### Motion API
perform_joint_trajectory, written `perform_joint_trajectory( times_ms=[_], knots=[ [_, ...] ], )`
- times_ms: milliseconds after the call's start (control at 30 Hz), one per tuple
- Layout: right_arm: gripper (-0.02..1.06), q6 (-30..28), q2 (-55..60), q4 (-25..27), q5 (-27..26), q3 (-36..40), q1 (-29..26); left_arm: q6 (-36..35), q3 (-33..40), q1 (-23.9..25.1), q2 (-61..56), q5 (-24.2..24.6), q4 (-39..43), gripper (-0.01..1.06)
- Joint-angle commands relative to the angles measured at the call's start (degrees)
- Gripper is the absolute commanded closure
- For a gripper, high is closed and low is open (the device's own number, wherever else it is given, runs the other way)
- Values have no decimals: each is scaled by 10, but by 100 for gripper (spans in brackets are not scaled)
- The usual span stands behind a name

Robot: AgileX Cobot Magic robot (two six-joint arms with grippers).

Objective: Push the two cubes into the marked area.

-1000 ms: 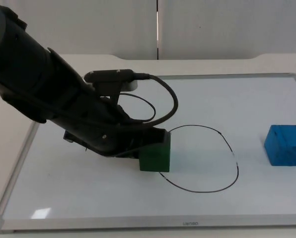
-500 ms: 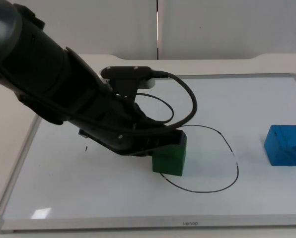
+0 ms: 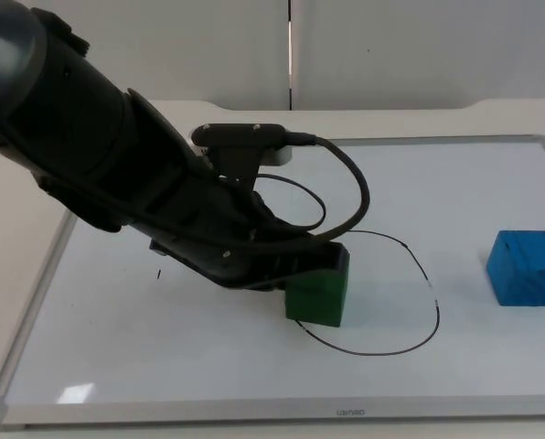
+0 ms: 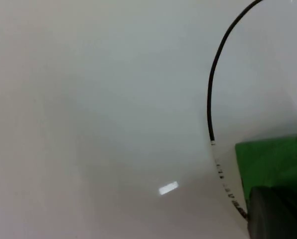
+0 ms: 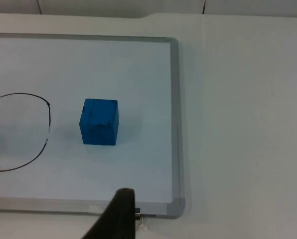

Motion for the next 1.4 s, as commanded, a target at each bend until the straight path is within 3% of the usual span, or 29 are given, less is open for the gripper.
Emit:
perform_joint_trajectory(
  times_ms=[0,233,400,633,833,1367],
  knots=[
    [-1,0,-3,-1,-7,4,-2,-2,-3,-3,2,10,-2,105],
    [-1,0,-3,-1,-7,4,-2,-2,-3,-3,2,35,-4,105],
    [-1,0,-3,-1,-7,4,-2,-2,-3,-3,2,88,-4,105],
    [-1,0,-3,-1,-7,4,-2,0,-3,-3,2,93,-3,105],
    [-1,0,-3,-1,-7,4,-2,0,-3,-3,2,69,-8,105],
    [-1,0,-3,-1,-7,4,-2,2,-3,-6,2,86,-23,105]
  ],
)
